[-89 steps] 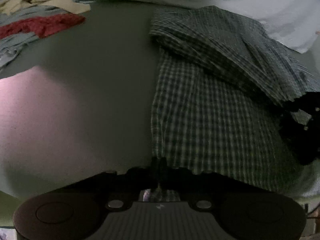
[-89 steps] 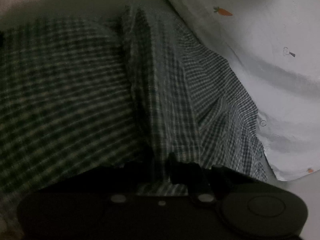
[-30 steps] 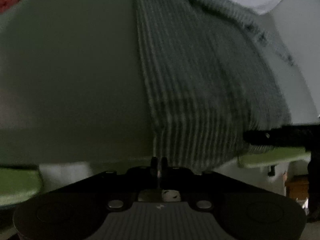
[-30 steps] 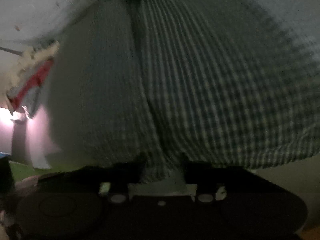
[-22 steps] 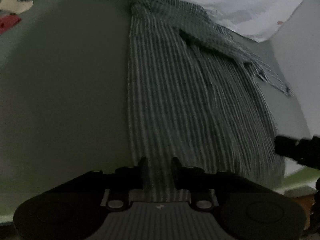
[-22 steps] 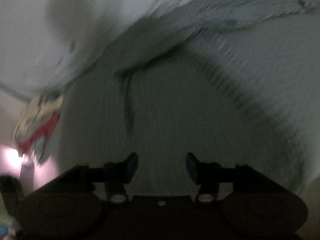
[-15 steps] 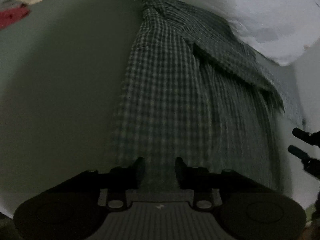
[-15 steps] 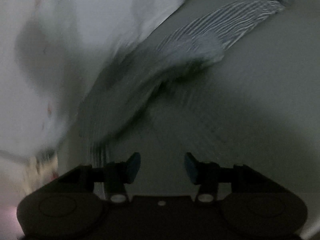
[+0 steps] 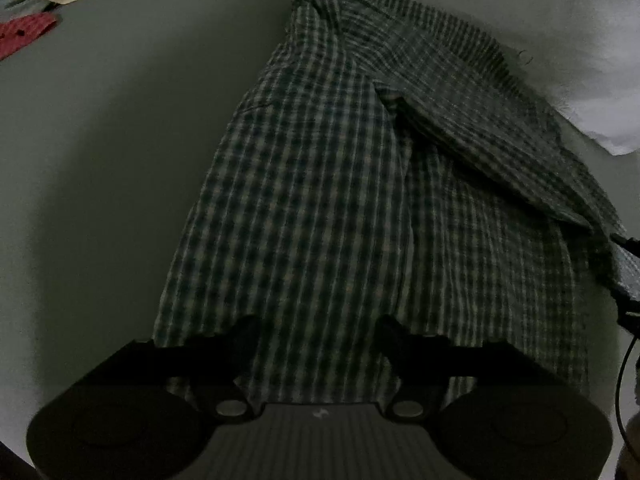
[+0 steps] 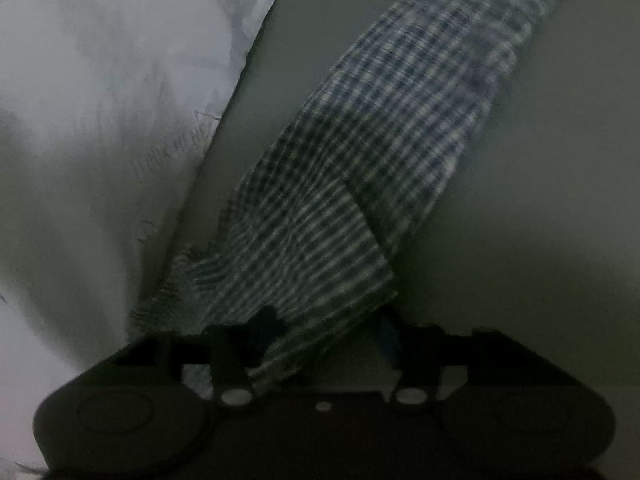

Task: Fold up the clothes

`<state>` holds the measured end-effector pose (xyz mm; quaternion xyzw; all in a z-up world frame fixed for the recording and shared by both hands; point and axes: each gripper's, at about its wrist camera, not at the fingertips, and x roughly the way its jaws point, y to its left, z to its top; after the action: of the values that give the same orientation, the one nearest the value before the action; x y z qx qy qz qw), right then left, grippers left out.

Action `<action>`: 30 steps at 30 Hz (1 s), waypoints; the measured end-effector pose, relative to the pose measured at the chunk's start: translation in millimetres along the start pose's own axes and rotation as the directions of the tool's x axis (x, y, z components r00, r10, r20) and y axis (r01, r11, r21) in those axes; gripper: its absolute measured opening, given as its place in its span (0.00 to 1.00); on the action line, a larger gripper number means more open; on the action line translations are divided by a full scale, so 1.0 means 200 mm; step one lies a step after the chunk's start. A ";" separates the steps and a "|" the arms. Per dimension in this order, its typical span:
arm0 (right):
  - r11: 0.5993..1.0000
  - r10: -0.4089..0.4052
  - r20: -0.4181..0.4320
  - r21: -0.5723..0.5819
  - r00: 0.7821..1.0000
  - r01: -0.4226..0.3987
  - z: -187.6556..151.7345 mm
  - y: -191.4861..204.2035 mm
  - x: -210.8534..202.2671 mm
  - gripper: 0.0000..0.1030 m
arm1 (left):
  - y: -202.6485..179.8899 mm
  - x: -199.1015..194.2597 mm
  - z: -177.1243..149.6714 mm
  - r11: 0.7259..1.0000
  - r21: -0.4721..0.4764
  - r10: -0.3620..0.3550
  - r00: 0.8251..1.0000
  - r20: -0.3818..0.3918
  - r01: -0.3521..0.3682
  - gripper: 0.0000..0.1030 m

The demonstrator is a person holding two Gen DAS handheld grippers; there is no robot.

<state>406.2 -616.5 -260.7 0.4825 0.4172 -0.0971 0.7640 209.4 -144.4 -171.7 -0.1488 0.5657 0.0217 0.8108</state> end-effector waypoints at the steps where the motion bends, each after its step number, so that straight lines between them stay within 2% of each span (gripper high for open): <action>1: 1.000 -0.010 0.014 -0.025 1.000 0.011 0.01 0.02 0.00 0.31 | -0.02 0.01 0.02 1.000 0.004 0.010 1.000 -0.010 -0.010 0.66; 3: 0.996 -0.033 0.029 -0.084 0.999 0.035 0.04 0.07 0.02 0.18 | -0.05 0.04 0.05 1.000 0.016 0.026 0.999 -0.023 -0.026 0.66; 4: 0.994 -0.025 0.036 -0.104 0.999 0.028 0.05 0.07 0.02 0.14 | -0.05 0.04 0.06 1.000 0.017 0.027 0.999 -0.023 -0.026 0.66; 6: 0.979 0.018 0.050 -0.205 0.999 -0.007 0.07 0.13 -0.02 0.12 | -0.04 0.02 0.10 1.000 -0.010 -0.005 1.000 0.006 0.005 0.57; 9: 0.917 0.083 0.148 -0.399 0.986 -0.017 0.07 0.28 -0.15 0.12 | -0.04 -0.03 0.21 0.997 -0.048 -0.048 0.995 0.089 0.053 0.49; 12: 0.905 0.154 0.223 -0.422 0.963 -0.047 0.12 0.29 -0.25 0.12 | -0.09 -0.07 0.38 0.999 0.018 -0.040 0.985 0.168 0.038 0.49; 13: 0.906 0.130 0.247 -0.424 0.960 -0.014 0.14 0.28 -0.24 0.12 | -0.12 -0.07 0.45 0.999 0.048 -0.033 0.981 0.190 0.024 0.49; 16: 0.891 -0.016 0.259 -0.435 0.966 0.131 0.17 0.23 -0.12 0.13 | -0.18 -0.01 0.65 0.991 0.134 -0.010 0.969 0.245 -0.024 0.50; 17: 0.892 -0.036 0.265 -0.426 0.963 0.151 0.17 0.23 -0.10 0.14 | -0.19 0.03 0.72 0.987 0.153 0.011 0.966 0.257 -0.052 0.51; 19: 0.894 -0.073 0.279 -0.407 0.958 0.187 0.17 0.21 -0.08 0.22 | -0.21 0.12 0.86 0.978 0.181 0.050 0.960 0.276 -0.103 0.51; 20: 0.894 -0.092 0.285 -0.398 0.954 0.205 0.17 0.21 -0.07 0.25 | -0.19 0.17 0.93 0.979 0.173 0.062 0.961 0.270 -0.112 0.51; 21: 0.895 -0.110 0.291 -0.388 0.950 0.222 0.17 0.20 -0.06 0.35 | -0.18 0.22 0.99 0.979 0.164 0.073 0.962 0.263 -0.119 0.51; 23: 0.894 -0.147 0.303 -0.367 0.942 0.258 0.16 0.19 -0.03 0.42 | -0.15 0.32 1.10 0.982 0.143 0.084 0.966 0.243 -0.122 0.51; 28: 0.885 -0.238 0.329 -0.315 0.914 0.344 0.16 0.16 0.03 0.52 | -0.16 0.48 1.22 0.964 0.193 0.137 0.963 0.231 -0.183 0.52; 30: 0.878 -0.275 0.337 -0.293 0.900 0.378 0.15 0.14 0.06 0.53 | -0.16 0.51 1.24 0.961 0.198 0.142 0.958 0.251 -0.194 0.54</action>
<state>445.9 -623.9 -244.1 0.2409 0.3890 -0.2181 0.8620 477.7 -123.1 -181.1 -0.0053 0.4757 0.0453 0.8784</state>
